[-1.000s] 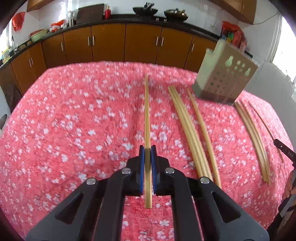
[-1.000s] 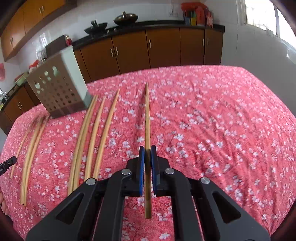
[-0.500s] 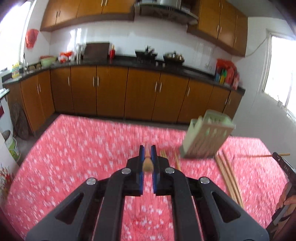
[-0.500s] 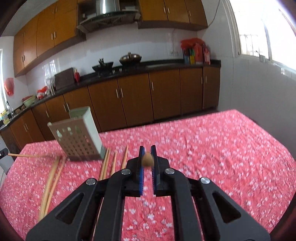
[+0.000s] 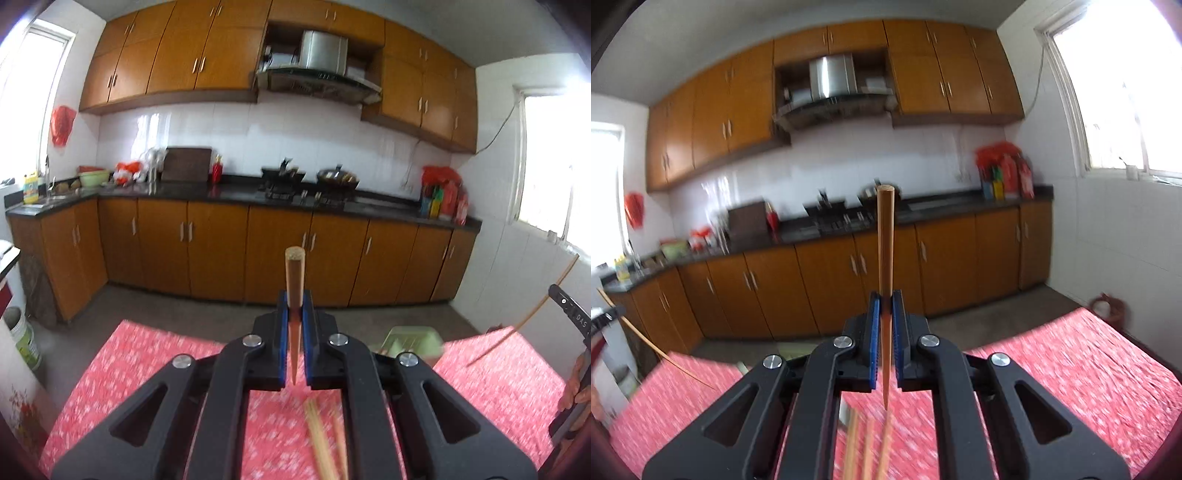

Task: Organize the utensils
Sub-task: 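Lift the left tool's chopstick upright over the holder while the right tool does the same, then open the left tool to drop its chopstick into the holder while the right tool opens too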

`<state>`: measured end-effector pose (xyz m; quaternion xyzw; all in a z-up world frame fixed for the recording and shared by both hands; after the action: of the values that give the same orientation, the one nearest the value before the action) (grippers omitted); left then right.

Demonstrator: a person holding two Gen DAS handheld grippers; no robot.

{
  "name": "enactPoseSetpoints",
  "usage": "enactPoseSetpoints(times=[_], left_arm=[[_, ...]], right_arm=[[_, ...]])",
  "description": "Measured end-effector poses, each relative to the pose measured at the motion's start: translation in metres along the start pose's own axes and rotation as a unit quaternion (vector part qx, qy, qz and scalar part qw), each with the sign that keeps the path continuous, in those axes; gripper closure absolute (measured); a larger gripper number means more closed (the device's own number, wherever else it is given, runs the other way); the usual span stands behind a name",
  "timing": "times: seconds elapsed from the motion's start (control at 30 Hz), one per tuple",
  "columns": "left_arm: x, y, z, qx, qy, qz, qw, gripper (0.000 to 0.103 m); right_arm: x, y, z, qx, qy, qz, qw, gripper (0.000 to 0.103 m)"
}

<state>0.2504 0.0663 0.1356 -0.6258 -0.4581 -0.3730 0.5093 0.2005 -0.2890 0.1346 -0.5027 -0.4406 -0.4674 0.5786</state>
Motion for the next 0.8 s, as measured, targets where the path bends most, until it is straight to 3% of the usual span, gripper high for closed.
enactPoseSetpoints(times=[0.13,0.3,0.6,0.8], left_arm=[[0.028,0.001,-0.033,-0.039,-0.006,-0.027,0.9989,0.095],[0.035,0.011,-0.072,-0.077,-0.002,-0.046,0.996,0.095],[-0.011,0.065,-0.089,-0.088,0.009,0.019,0.9959,0.095],[-0.036,0.085,-0.085,-0.08,0.013,0.055,0.9952,0.093]], right_arm=[[0.021,0.004,0.02,0.036,0.019,-0.033,0.999,0.096],[0.011,0.025,0.04,0.061,0.009,-0.027,0.998,0.096],[-0.034,0.059,0.051,0.063,-0.007,0.042,0.997,0.096],[-0.043,0.062,0.05,0.064,0.0,0.065,0.996,0.093]])
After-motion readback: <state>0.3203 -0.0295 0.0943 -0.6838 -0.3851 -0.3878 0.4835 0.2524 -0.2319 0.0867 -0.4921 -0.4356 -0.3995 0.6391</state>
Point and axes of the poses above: each gripper's, at about its wrist camera, not at the fingertips, and y roughly the way its jaws point, z to its left, x to its top, the point moved 4 cm from there along y, roughly the way its jaws point, and after that the axes turned 5 degrees about -y, right-handed, at the moved point
